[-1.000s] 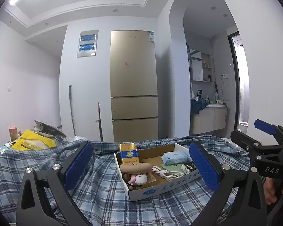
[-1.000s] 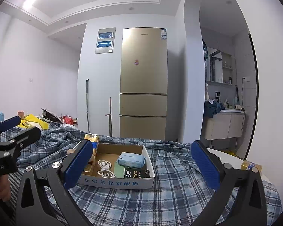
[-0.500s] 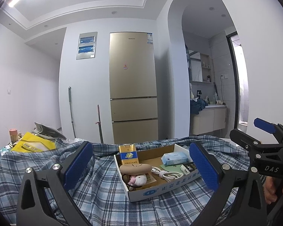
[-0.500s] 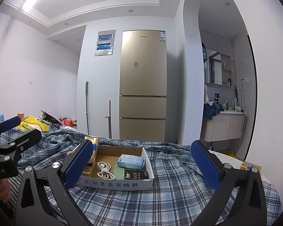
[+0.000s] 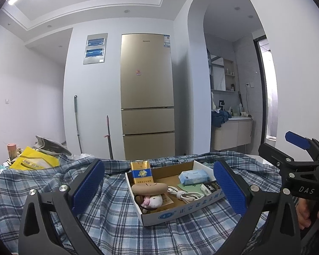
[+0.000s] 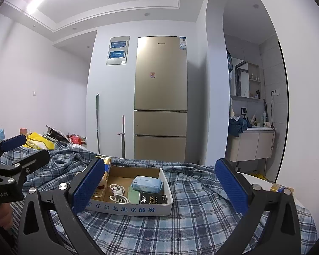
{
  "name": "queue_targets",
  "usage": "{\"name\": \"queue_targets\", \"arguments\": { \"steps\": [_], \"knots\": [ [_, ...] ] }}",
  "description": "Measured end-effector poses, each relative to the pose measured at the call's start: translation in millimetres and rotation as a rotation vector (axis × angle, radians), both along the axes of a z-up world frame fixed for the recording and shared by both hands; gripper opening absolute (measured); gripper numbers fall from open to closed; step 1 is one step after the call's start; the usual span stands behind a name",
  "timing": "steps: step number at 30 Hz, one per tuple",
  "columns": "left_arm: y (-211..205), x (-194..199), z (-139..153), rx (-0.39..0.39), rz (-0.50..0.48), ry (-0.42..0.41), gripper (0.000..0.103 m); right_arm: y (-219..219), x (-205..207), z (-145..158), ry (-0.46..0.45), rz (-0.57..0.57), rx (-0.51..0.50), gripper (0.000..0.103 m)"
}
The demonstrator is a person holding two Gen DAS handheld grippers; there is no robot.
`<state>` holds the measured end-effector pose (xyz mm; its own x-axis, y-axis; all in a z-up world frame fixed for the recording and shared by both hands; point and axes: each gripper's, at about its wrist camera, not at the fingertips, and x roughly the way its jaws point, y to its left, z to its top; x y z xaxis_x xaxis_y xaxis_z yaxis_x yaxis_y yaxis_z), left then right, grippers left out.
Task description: Organize soft objects
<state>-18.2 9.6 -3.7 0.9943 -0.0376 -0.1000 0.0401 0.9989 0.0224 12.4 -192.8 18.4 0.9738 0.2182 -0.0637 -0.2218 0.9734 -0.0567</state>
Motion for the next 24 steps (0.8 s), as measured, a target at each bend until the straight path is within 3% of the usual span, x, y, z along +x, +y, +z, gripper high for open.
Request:
{"name": "queue_targets", "arguments": {
  "steps": [24],
  "knots": [
    [3.8,-4.7,2.5,0.0,0.01,-0.018,0.103,-4.3,-3.4,2.3,-0.01,0.012,-0.004,0.103]
  ]
}}
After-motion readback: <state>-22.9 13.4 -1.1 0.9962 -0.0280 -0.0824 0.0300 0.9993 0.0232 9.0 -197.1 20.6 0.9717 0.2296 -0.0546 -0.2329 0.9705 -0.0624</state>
